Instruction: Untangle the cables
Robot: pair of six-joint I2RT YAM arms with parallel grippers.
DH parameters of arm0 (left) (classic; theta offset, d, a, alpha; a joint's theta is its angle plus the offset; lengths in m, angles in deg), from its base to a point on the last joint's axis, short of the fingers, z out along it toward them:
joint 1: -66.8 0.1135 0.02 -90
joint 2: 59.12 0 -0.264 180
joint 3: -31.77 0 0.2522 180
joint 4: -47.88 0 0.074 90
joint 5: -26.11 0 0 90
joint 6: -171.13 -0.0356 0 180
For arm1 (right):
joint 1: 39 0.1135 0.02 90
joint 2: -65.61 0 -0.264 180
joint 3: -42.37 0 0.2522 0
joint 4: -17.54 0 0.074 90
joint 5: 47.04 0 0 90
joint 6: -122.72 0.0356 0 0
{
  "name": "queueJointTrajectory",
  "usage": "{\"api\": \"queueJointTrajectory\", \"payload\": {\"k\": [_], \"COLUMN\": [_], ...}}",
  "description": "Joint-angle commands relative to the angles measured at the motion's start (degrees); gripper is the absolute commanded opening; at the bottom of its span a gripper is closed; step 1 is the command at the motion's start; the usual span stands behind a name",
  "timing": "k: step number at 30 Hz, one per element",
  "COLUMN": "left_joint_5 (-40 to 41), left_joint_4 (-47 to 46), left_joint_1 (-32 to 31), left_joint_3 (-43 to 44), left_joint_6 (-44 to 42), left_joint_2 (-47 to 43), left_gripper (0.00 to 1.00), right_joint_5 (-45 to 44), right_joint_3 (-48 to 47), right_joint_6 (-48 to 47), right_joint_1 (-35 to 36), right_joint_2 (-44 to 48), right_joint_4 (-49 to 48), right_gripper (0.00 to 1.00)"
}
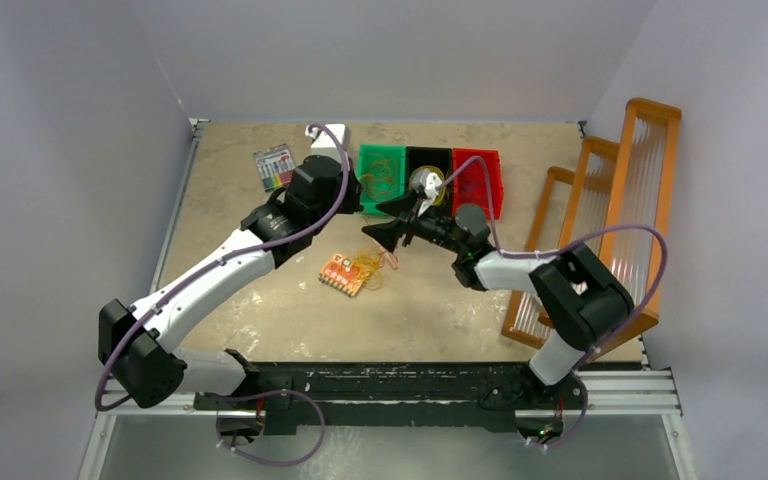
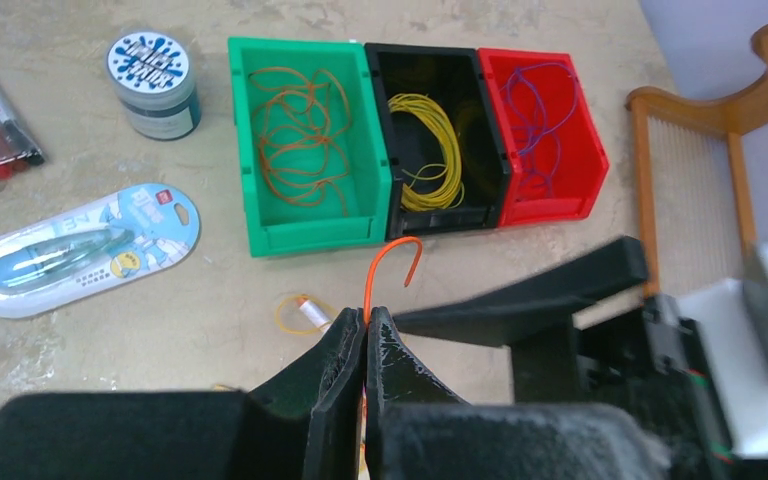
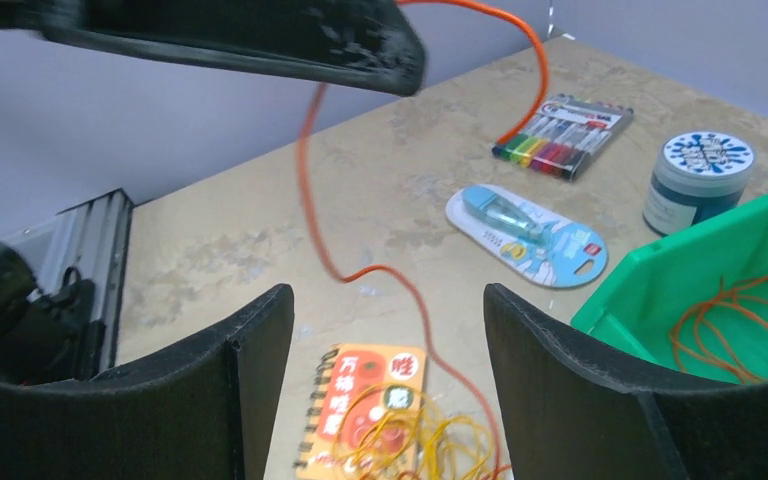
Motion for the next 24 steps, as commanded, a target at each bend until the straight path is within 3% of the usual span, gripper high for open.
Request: {"api": "queueJointTrajectory", "payload": {"k": [1, 4, 10, 18, 24], "left_joint_5": [-2.05, -1.37, 3.01, 4.12, 3.42], "left_joint_4": [0.38, 2.04, 3.73, 3.28, 2.78], "left_joint_1": [0.23, 0.22, 1.17, 3.91, 4.80], "left_joint_3": [5.36, 8.90, 17.29, 29.55, 36.53], "left_joint_6": [-1.95, -3.37, -7.19, -9.81, -10.65], "left_joint_2": [-0.52, -0.25, 0.68, 5.97, 9.64], "left_gripper": [0.00, 0.00, 0.00, 0.00, 0.00], "right_joint_5": [0.65, 0.72, -2.08, -2.23, -0.99], "right_joint_3": [-7.17, -9.43, -5.47, 3.12, 7.15], "right_joint_6": [-1.44, -0.54, 2.12, 4.13, 7.85], "right_joint_1": [-0.08, -0.07, -0.07, -0.07, -0.07], "right_joint_2": [-5.60, -10.42, -13.94, -15.56, -18.00], "right_joint_4": [-8.48, -9.21, -10.79, -13.03, -18.54], "right_gripper": [0.71, 0.65, 0.43, 0.31, 0.28]}}
